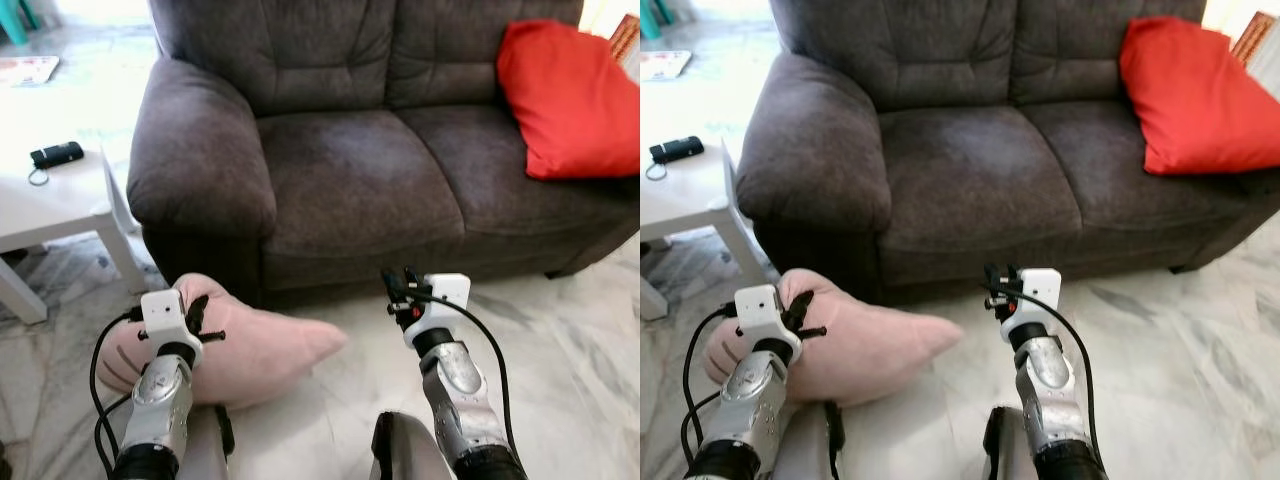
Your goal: Move the pillow to the sofa from floor
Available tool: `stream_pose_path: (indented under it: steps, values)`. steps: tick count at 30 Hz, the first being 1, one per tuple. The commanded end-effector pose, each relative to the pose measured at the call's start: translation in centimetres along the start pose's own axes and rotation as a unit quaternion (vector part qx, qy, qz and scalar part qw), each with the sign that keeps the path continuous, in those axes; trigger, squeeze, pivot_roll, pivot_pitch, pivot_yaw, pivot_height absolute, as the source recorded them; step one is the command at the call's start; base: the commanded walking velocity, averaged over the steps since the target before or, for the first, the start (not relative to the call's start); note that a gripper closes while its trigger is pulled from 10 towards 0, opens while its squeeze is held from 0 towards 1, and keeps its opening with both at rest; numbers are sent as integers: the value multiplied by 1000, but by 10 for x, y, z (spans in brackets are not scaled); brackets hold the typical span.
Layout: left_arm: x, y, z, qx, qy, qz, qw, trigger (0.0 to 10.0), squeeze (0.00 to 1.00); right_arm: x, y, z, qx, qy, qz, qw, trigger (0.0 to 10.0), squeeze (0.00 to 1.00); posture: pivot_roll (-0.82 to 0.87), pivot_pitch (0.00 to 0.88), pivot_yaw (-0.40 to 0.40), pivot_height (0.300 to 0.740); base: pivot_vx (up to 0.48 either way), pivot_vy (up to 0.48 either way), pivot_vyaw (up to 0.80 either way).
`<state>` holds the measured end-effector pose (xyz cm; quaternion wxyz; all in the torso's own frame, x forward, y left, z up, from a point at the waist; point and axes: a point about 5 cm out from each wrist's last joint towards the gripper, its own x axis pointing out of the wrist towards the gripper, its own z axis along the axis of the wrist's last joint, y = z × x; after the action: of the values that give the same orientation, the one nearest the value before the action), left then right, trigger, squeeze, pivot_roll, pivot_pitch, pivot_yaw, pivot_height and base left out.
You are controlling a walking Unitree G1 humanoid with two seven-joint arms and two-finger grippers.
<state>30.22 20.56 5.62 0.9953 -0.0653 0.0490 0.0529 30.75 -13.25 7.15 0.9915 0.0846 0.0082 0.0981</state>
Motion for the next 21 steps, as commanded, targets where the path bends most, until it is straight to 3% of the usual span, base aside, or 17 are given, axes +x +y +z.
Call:
stream_pose_path:
  steps: [1, 15, 21]
  values:
    - [7, -4, 20, 14, -44, -13, 999, 10000, 0, 1, -2, -1, 0, 2, -3, 1000, 10000, 0, 75, 0, -89, 629, 0, 0, 0]
    - [10, -4, 26, 16, -54, -18, 998, 10000, 0, 4, 0, -1, 3, 1, -3, 1000, 10000, 0, 80, 0, -82, 724, 0, 0, 0]
    - [11, -6, 27, 15, -55, -20, 998, 10000, 0, 5, 0, 0, 3, -1, -3, 1000, 10000, 0, 83, 0, -81, 740, 0, 0, 0]
